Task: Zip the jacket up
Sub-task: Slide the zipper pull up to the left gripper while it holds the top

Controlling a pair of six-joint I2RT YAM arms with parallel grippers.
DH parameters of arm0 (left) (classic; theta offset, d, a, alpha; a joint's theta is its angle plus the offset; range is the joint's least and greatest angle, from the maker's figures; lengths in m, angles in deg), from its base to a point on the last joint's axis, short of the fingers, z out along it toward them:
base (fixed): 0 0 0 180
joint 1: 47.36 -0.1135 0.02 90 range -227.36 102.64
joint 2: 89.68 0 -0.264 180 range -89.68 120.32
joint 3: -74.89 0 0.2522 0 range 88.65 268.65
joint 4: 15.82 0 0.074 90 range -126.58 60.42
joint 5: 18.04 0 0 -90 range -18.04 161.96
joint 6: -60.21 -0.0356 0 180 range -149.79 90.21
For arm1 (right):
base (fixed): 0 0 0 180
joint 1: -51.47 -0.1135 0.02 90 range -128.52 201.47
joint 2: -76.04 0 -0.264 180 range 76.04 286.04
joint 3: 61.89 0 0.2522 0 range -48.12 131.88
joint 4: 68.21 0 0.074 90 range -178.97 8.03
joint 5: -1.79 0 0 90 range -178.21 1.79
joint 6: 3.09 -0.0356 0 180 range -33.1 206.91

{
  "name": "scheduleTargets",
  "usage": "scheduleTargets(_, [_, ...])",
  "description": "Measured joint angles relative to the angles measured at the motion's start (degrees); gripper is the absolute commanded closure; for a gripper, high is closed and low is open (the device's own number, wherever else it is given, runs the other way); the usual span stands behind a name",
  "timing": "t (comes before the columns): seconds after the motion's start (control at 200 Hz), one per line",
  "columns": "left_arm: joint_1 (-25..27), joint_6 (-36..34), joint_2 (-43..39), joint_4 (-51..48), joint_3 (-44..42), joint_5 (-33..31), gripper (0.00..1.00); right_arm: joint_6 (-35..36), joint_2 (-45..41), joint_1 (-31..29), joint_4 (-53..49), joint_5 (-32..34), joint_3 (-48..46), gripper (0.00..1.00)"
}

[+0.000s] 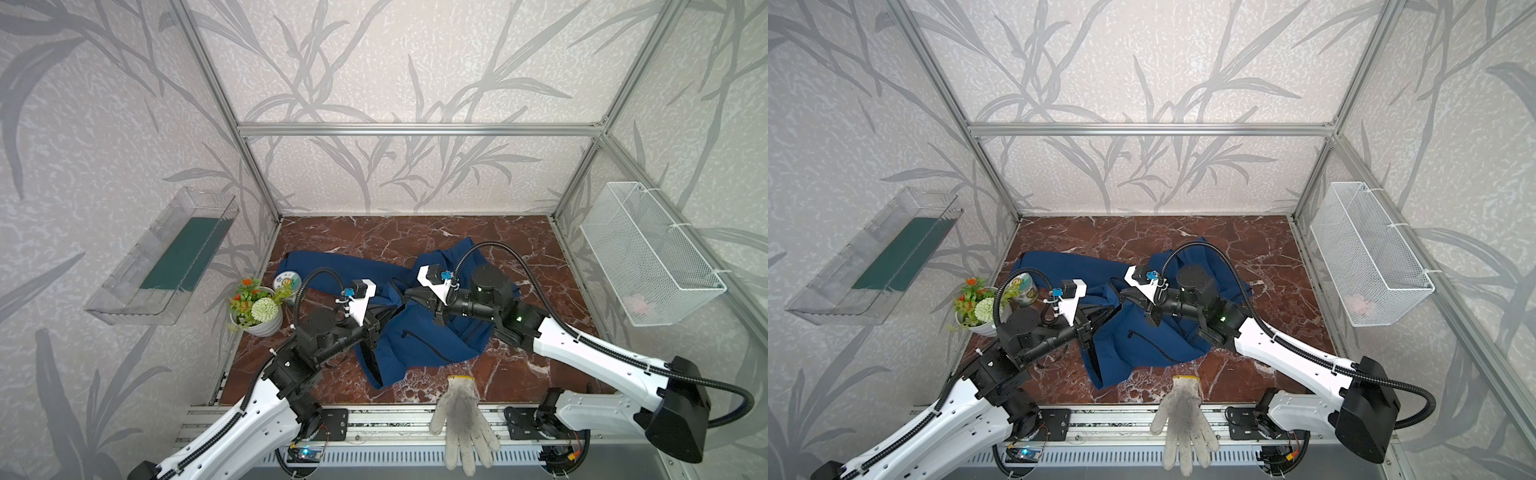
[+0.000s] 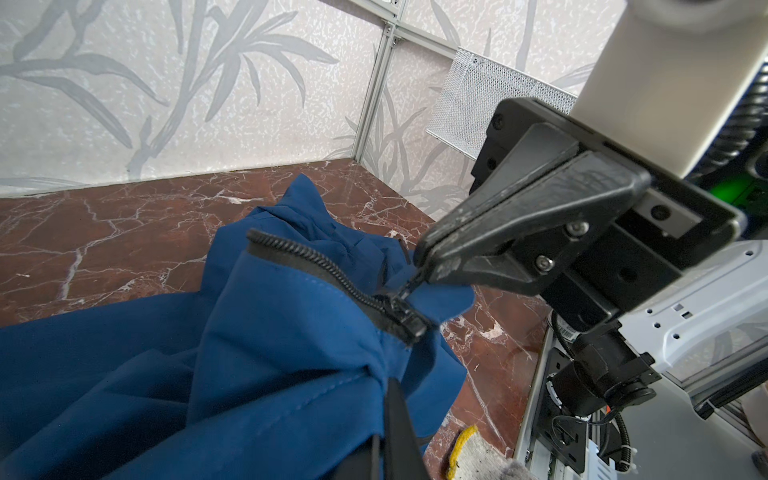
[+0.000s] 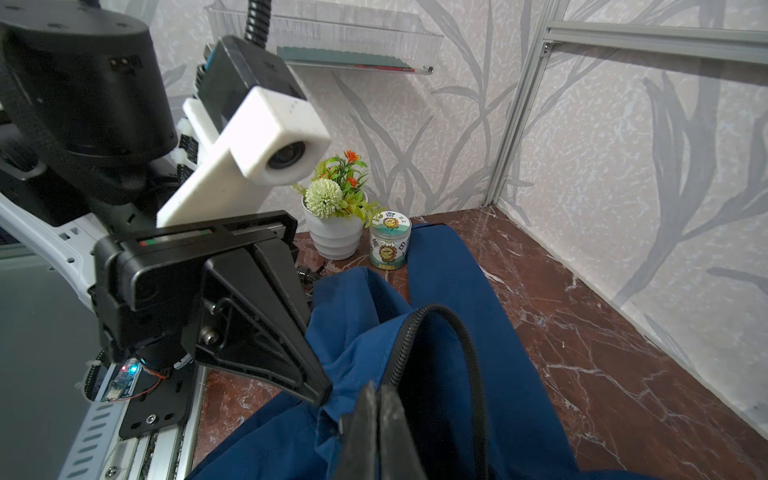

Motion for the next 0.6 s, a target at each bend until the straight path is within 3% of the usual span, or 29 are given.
scheduleTargets(0.065, [0.00,1.25,0.00,0.94,-0.15,-0.04,1.00,-0.39,0.00,0.00,0.50,0.07,0.00,1.00])
scheduleTargets(0.155, [0.00,2.89,-0.26,2.91,-1.16,-0.52,0.88,-0.55,-0.02,-0.09,1.20,0.22,-0.04,1.00])
scheduleTargets(0.325, [0.07,4.57,-0.31,3.80,-2.21,-0.72,0.74,-0.35,-0.28,-0.76,2.58,1.14,-1.11,1.00])
scheduleTargets(0.6, [0.07,5.57,-0.02,5.44,-2.38,-0.42,0.59,0.00,-0.35,-1.75,3.48,1.66,-1.49,1.00])
